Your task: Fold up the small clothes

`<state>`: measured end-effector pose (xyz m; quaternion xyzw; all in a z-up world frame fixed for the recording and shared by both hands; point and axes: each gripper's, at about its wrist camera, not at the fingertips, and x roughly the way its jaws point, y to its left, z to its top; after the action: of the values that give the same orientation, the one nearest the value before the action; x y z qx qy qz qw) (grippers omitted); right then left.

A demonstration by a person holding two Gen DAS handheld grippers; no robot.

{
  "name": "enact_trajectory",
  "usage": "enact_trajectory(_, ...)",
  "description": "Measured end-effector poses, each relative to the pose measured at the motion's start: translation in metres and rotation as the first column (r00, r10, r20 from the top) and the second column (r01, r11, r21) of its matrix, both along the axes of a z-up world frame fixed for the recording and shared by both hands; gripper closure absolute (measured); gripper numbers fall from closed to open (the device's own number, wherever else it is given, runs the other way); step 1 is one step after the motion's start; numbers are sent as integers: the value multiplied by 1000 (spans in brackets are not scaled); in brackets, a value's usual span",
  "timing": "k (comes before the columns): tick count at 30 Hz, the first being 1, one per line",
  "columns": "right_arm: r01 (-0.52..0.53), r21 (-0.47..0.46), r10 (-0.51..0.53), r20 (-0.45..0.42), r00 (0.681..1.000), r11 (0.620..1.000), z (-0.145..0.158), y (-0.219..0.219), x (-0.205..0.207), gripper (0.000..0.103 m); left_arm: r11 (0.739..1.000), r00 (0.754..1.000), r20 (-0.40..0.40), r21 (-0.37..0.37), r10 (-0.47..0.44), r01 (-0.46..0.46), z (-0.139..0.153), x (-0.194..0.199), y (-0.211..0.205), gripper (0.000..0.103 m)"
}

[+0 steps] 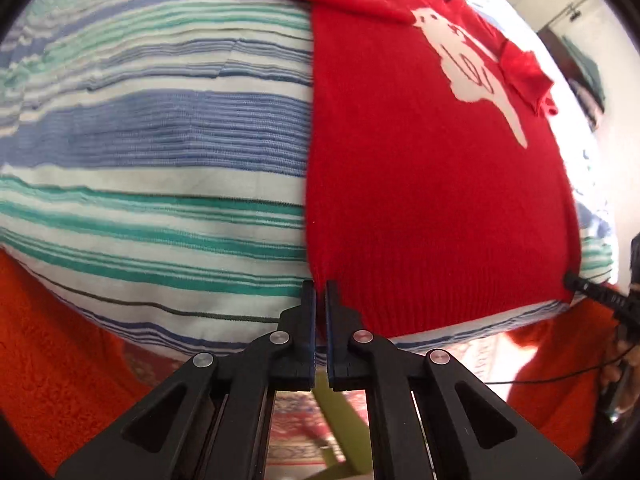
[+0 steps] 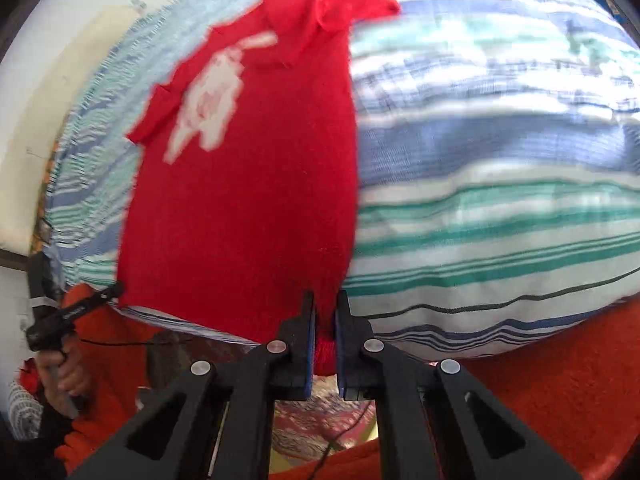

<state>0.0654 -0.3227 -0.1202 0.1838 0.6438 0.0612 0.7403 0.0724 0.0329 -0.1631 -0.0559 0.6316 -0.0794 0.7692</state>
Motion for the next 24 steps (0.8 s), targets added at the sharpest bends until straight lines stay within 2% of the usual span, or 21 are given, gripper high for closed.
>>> enact_trajectory(3,11,-29,-11,1,1000,1000,2,4,8,96,999,1000,25,47,-8,7,5,-3,-4,102)
enact_trajectory(7,-8,-80,8,2,1000,997,1,13,8,96,993,1000,-5,113,-29,29,-15,-3,-6,102)
enact_trajectory(12,-8,-127,9,8,1000,992,-7,27,14,96,974,997,15,214,-81,76,-21,-1,-23,101)
enact_trajectory(20,-14,-155,17,16,1000,988,-4,32,15,97,963,994,25,251,-110,100,-23,-1,-30,97)
enact_trajectory(21,-22,-167,25,18,1000,986,-2,35,15,97,956,992,30,272,-120,108,-22,-3,-32,94)
enact_trajectory(23,-29,-187,34,21,999,982,-2,43,19,96,939,991,40,326,-131,111,-20,-3,-37,79)
enact_trajectory(24,-34,-195,39,22,999,980,0,44,18,95,915,990,51,391,-128,99,-19,-4,-38,55)
